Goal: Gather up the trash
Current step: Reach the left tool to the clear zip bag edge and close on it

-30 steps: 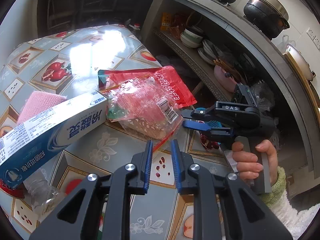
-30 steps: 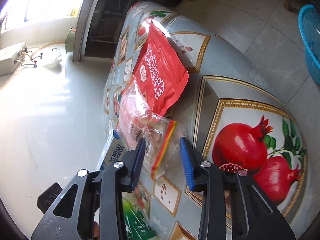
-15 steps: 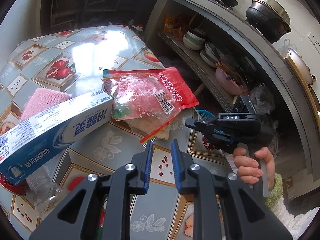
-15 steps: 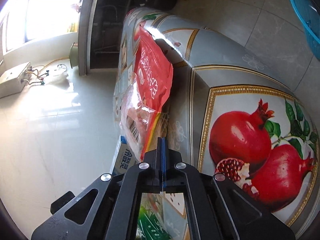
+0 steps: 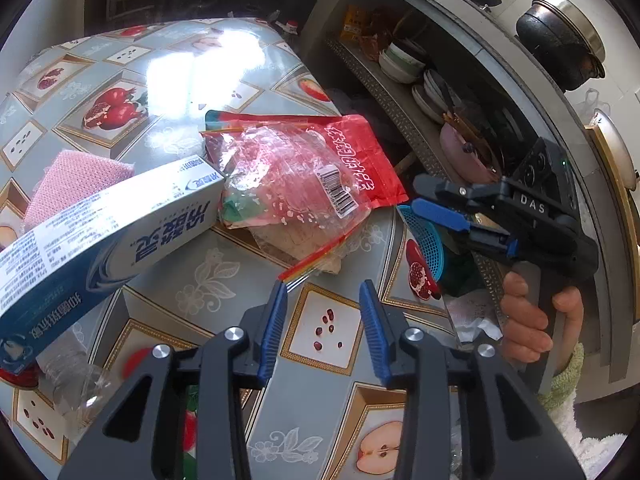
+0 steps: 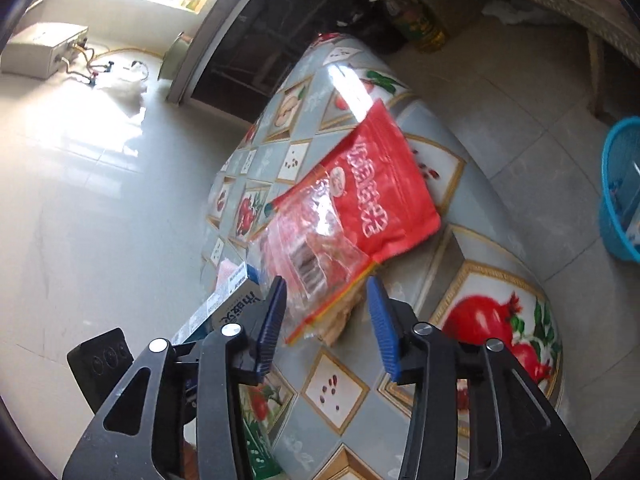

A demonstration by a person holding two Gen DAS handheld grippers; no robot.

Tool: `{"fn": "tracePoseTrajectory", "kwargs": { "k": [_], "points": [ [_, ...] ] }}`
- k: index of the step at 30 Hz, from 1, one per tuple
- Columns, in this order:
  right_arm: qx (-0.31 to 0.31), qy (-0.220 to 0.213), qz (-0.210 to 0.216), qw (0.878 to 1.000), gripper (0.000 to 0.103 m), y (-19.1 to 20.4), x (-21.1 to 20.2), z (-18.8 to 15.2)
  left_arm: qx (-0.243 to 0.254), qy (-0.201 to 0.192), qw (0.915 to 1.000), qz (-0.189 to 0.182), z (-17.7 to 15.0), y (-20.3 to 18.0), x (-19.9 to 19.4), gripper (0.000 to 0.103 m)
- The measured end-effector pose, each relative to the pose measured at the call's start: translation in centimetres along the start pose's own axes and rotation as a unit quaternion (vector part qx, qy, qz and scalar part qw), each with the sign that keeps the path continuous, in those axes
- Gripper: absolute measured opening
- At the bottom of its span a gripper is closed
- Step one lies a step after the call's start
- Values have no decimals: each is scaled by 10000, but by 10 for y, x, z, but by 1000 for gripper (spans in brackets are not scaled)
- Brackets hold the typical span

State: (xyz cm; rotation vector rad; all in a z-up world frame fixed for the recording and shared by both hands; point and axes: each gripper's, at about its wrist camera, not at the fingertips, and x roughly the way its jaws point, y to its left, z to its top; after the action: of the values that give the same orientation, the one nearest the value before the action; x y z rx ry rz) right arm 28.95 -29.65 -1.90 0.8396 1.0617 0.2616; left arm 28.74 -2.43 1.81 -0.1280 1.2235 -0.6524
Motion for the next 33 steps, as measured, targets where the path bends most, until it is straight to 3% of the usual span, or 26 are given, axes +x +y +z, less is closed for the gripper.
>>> {"fn": "tracePoseTrajectory", "kwargs": {
  "k": [6,10,18,27,33],
  "points": [
    [-370,261,-544,9975,55,7,33,29,-328,466,9984,40,26,8,30,59],
    [-406,535,-696,9953,56,8,54,34,-664,734,9950,154,34,16,51,60],
    [-235,913,-402,9947,56,8,63,27,-751,981,9919,282,43,18,81,60],
    [-257,1010,-376,9938,47,9,41,-1,-684,952,9931,41,33,10,70,60],
    [-264,930,-292,9949,41,6,12,-32,-541,765,9948,-388,11,1,36,59]
  ]
}}
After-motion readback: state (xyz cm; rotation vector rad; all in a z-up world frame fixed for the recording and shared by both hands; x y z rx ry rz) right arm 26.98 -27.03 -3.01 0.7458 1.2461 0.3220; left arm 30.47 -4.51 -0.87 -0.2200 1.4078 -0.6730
